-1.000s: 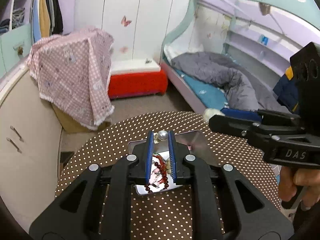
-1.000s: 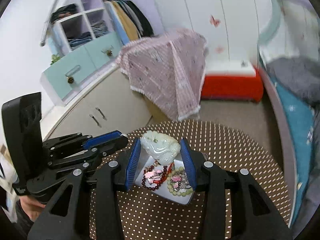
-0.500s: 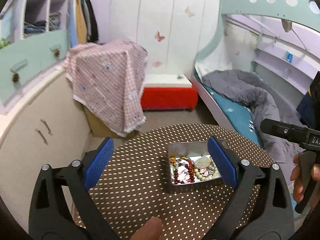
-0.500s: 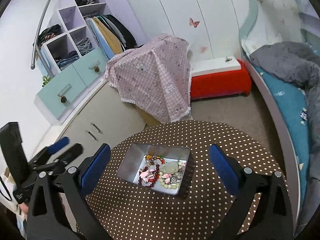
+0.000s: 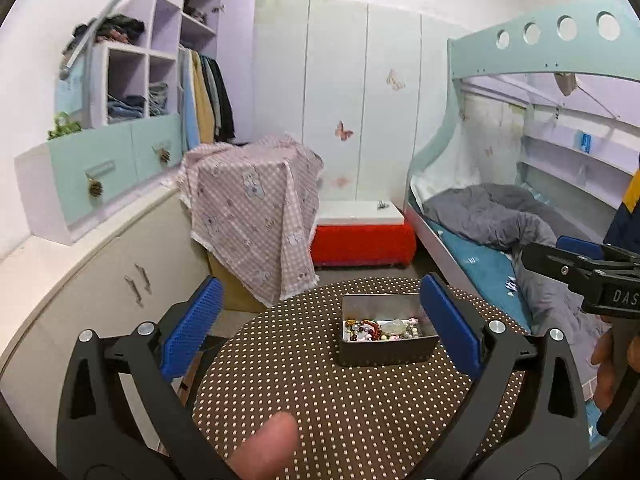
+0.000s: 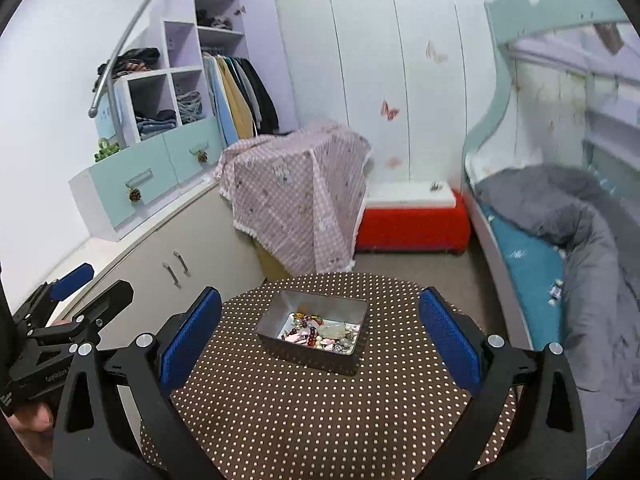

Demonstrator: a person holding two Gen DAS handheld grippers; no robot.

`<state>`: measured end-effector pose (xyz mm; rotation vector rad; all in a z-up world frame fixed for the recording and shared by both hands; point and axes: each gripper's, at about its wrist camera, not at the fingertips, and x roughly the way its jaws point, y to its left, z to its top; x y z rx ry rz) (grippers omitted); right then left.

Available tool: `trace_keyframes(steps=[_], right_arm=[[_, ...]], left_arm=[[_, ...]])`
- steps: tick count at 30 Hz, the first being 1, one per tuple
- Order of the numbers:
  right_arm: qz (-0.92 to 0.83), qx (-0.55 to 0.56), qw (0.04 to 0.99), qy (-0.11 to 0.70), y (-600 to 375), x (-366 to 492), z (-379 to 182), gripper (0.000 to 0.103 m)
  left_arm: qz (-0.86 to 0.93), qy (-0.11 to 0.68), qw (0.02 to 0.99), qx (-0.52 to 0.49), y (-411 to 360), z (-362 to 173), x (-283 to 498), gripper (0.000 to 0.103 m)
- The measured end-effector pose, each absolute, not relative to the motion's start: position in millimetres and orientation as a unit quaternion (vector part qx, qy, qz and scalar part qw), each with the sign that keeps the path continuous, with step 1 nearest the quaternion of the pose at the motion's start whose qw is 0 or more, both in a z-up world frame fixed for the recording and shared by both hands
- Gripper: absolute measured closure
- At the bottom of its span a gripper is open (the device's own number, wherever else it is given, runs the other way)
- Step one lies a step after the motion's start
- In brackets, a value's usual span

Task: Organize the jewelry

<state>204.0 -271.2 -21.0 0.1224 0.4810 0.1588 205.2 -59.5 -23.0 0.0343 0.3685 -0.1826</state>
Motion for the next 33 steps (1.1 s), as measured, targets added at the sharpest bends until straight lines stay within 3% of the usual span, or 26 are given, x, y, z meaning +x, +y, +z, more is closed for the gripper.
trace_keyframes(steps=[16,33], right_arm=[[-0.005,0.023,0.986,0.165,-242,83,-31,0.008],[-0.01,0.017,0.992,0.127,-225,20,-48,0.008]], left_arm=[[-0.061,0.096,0.993,0.023,-50,-13,86,0.006],[-0.039,0.082,0.996,0.017,-57,-34,27,0.006]])
